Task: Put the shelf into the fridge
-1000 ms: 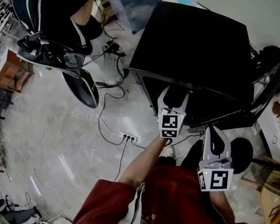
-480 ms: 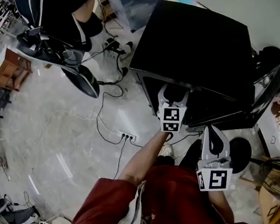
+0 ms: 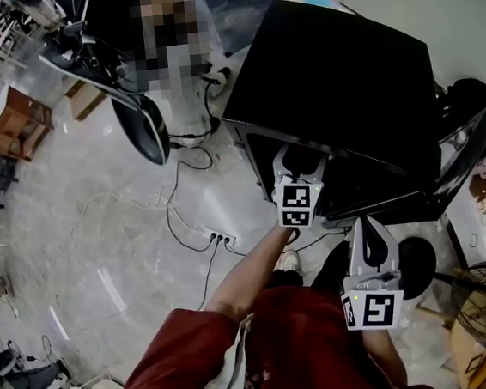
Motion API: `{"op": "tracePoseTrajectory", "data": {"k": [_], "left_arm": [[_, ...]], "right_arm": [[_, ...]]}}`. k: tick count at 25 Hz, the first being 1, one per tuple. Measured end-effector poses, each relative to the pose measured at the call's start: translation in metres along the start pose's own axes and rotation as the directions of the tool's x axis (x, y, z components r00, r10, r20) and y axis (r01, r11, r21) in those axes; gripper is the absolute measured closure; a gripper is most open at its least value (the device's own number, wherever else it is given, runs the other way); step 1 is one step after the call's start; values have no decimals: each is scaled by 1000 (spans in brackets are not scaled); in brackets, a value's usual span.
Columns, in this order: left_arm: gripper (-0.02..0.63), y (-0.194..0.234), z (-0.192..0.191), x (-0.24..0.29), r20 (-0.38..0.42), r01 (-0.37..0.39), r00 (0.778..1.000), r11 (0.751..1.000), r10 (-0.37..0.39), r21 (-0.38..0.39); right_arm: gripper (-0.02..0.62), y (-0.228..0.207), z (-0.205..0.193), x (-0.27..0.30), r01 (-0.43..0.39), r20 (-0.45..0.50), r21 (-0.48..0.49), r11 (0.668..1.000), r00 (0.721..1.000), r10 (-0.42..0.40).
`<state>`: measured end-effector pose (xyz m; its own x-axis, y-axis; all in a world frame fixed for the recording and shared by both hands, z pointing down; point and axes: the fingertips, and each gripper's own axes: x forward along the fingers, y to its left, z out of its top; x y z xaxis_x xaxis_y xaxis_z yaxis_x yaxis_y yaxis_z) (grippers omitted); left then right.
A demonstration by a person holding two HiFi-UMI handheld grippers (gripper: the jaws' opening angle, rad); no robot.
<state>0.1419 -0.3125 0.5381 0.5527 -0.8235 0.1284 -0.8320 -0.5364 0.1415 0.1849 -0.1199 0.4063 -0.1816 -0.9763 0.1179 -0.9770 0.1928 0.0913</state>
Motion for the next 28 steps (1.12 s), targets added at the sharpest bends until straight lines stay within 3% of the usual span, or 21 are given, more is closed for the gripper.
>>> {"op": "tracePoseTrajectory", "data": {"k": [15,28], "left_arm": [[284,-6,-21,-57,-57,0,998,1000,-1,-15],[284,-39,-1,-145,-51,-60,997,998,61,15]], "right_arm": [[595,6,6,-21,9,-22,-12,1000,1000,-9],[595,-16,8,-53,-29,36,29,999,999,28]]}}
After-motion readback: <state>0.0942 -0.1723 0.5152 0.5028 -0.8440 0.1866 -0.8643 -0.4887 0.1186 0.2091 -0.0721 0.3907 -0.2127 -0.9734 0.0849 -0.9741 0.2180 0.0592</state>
